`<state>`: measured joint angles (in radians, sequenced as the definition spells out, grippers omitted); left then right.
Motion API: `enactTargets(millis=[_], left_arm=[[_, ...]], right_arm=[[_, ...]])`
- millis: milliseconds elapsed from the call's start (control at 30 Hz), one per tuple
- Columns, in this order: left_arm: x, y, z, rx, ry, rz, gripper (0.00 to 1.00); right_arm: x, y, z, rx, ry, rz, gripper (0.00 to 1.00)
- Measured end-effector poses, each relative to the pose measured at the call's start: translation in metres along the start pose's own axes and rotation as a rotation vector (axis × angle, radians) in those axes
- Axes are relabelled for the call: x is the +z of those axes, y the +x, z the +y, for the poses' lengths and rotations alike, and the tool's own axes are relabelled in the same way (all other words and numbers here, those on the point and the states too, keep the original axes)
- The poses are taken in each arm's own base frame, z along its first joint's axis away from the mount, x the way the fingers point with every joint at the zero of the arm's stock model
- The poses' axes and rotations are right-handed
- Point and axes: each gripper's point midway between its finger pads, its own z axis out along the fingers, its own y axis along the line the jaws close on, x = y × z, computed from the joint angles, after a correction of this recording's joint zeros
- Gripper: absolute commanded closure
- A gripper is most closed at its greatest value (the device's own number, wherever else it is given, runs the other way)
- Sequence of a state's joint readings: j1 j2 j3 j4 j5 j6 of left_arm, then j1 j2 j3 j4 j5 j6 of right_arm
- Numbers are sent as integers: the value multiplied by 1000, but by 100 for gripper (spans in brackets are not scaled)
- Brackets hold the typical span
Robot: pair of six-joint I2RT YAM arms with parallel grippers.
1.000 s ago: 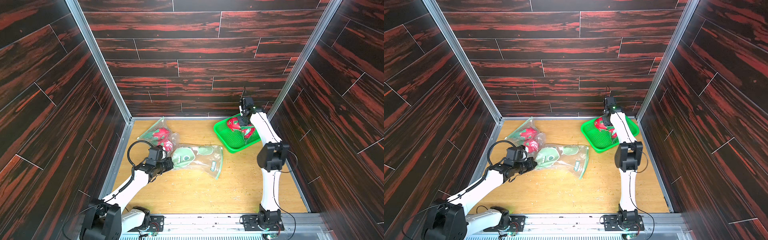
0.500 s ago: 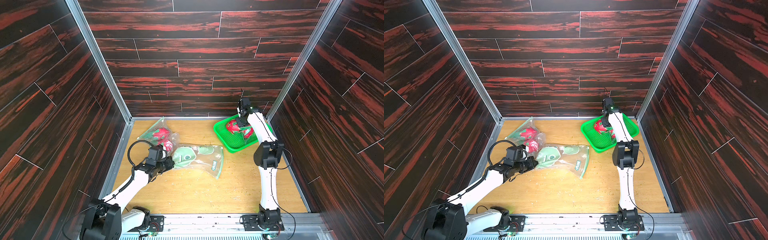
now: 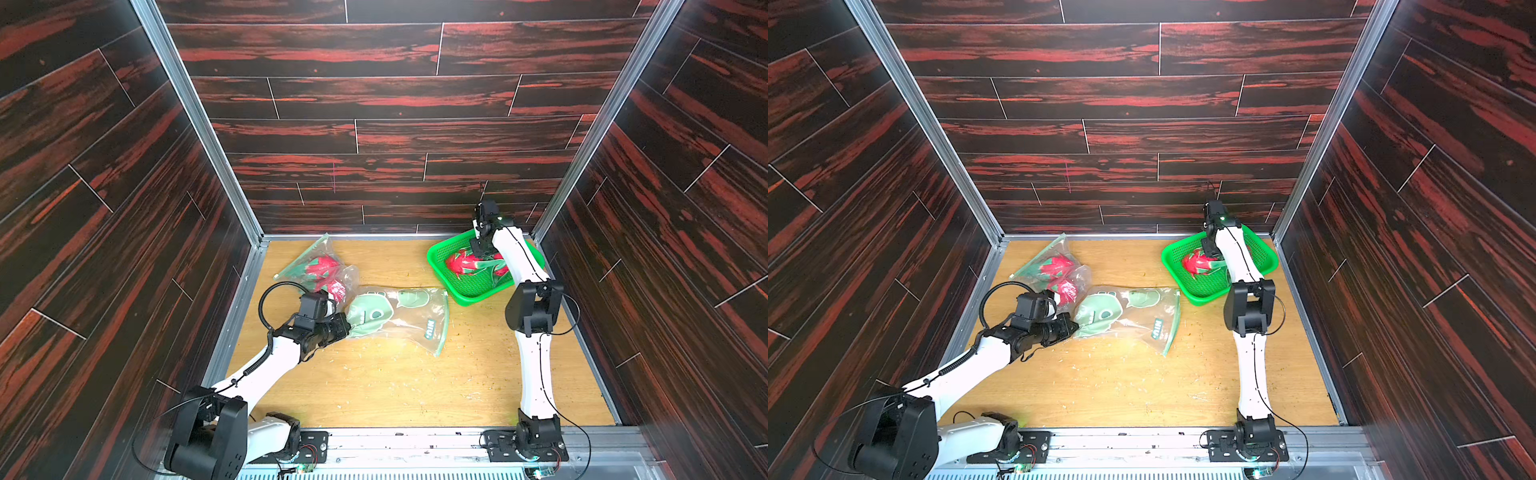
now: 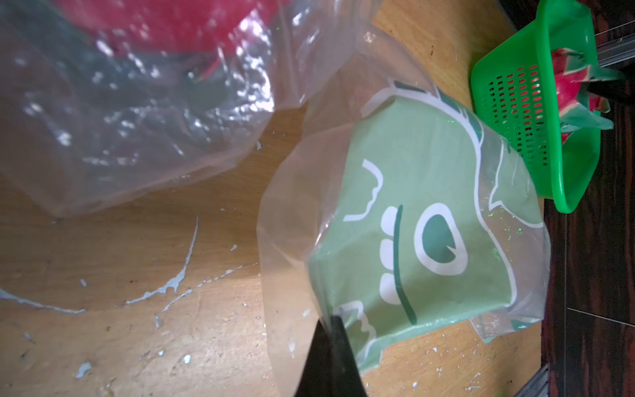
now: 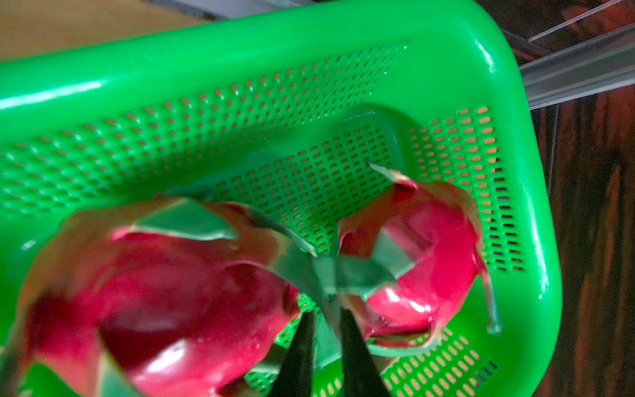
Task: Open the zip-top bag and take out the dragon fruit
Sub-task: Place the dragon fruit in the basket.
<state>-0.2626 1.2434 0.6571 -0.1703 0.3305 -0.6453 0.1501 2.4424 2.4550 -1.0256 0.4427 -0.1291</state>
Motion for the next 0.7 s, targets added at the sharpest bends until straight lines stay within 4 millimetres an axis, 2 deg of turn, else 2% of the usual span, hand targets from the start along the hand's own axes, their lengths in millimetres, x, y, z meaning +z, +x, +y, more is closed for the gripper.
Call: enactTargets(millis=[200, 300, 367, 467, 567, 700], left_arm=[[2, -10, -9, -1, 22, -12, 91], [5, -11, -9, -8, 24, -11, 87], [6, -11, -9, -11, 21, -7, 81], [6, -10, -10, -8, 22, -4, 68], [5, -8, -12, 7, 15, 1, 56], [-5, -7, -15, 39, -9, -5, 41]], right_arm=[[-16, -11, 0, 47, -36, -34, 63], [-31, -15, 1, 79, -69, -51, 60], [-45, -15, 1, 99, -95, -58, 59], [-78, -19, -1, 135, -138, -97, 58], [-125, -21, -5, 168, -179, -156, 57], [-189, -9, 3, 193, -256, -234, 54]])
